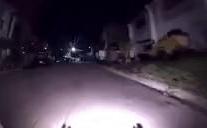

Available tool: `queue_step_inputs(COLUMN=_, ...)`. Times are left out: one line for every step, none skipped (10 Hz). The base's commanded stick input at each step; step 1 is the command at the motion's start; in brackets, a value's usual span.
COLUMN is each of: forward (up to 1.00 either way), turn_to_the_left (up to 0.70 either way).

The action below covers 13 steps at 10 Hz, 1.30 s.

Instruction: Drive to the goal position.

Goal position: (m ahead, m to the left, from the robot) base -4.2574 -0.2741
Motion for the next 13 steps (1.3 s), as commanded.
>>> queue_step_inputs(forward=0.6, turn_to_the_left=0.0)
queue_step_inputs(forward=0.6, turn_to_the_left=0.0)
queue_step_inputs(forward=0.6, turn_to_the_left=0.02)
queue_step_inputs(forward=0.6, turn_to_the_left=0.13)
queue_step_inputs(forward=0.6, turn_to_the_left=0.15)
queue_step_inputs(forward=0.6, turn_to_the_left=0.15)
queue_step_inputs(forward=0.6, turn_to_the_left=0.0)
queue_step_inputs(forward=0.6, turn_to_the_left=0.0)
queue_step_inputs(forward=0.6, turn_to_the_left=0.0)
queue_step_inputs(forward=0.6, turn_to_the_left=0.0)
queue_step_inputs(forward=0.6, turn_to_the_left=0.0)
queue_step_inputs(forward=0.6, turn_to_the_left=0.0)
queue_step_inputs(forward=0.6, turn_to_the_left=0.0)
